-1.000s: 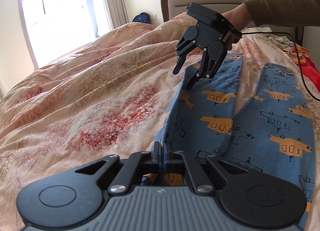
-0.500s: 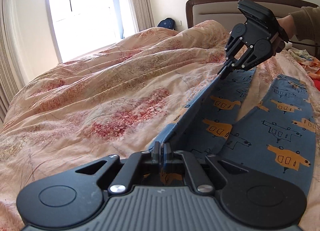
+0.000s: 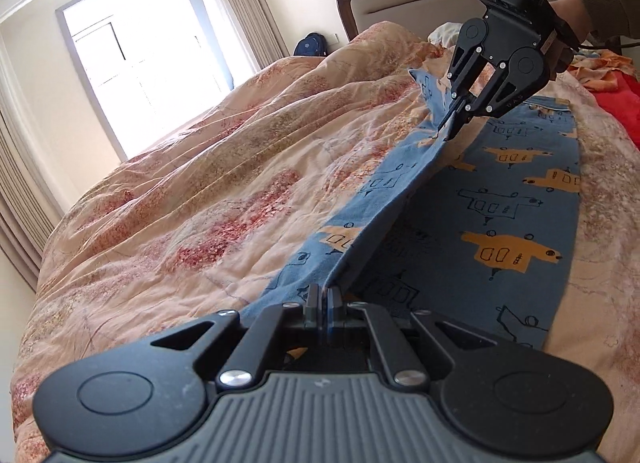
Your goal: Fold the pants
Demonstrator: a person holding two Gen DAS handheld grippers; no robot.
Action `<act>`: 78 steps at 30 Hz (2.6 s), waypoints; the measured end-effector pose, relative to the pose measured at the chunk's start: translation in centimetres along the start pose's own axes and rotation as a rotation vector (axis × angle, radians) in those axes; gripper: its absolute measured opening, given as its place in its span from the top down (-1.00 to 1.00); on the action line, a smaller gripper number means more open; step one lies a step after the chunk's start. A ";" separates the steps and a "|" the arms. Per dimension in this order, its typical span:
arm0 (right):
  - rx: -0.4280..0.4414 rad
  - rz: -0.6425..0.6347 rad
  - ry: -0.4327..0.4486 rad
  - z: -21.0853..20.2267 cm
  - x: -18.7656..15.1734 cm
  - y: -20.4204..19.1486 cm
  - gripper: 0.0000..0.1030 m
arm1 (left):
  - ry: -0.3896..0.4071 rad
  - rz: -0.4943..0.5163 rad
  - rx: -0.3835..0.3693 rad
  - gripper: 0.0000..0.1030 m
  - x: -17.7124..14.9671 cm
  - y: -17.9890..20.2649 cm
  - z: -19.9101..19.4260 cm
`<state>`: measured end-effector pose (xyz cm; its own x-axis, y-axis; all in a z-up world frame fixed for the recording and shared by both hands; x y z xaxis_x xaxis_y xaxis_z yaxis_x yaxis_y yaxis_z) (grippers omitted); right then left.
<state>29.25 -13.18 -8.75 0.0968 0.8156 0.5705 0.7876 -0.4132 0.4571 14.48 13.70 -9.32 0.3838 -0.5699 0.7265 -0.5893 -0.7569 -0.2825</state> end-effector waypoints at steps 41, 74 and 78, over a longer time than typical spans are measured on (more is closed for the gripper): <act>0.041 -0.043 -0.021 -6.5 -4.3 -12.0 0.99 | -0.165 0.209 -0.041 1.00 -5.9 8.1 -3.7; 0.060 -0.093 -0.067 -7.0 -6.1 -13.6 0.84 | -0.218 0.242 -0.066 1.00 -7.4 8.9 -3.0; 0.111 0.002 -0.077 -8.5 -6.1 -12.7 0.49 | -0.228 0.233 -0.086 0.88 -6.9 9.1 -4.9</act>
<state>13.48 -16.34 -12.24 0.1415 0.8450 0.5158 0.8495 -0.3711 0.3749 2.97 12.27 -13.78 0.3752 -0.7888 0.4868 -0.7339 -0.5736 -0.3639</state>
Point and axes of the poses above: each gripper's, at about its wrist camera, not at the fingertips, and z roughly the way its jaws point, y to its right, x to its top, the point moved 3 cm from there along z, roughly the way its jaws point, and after that the axes turned 8 degrees about -x, right-handed, at the moved point
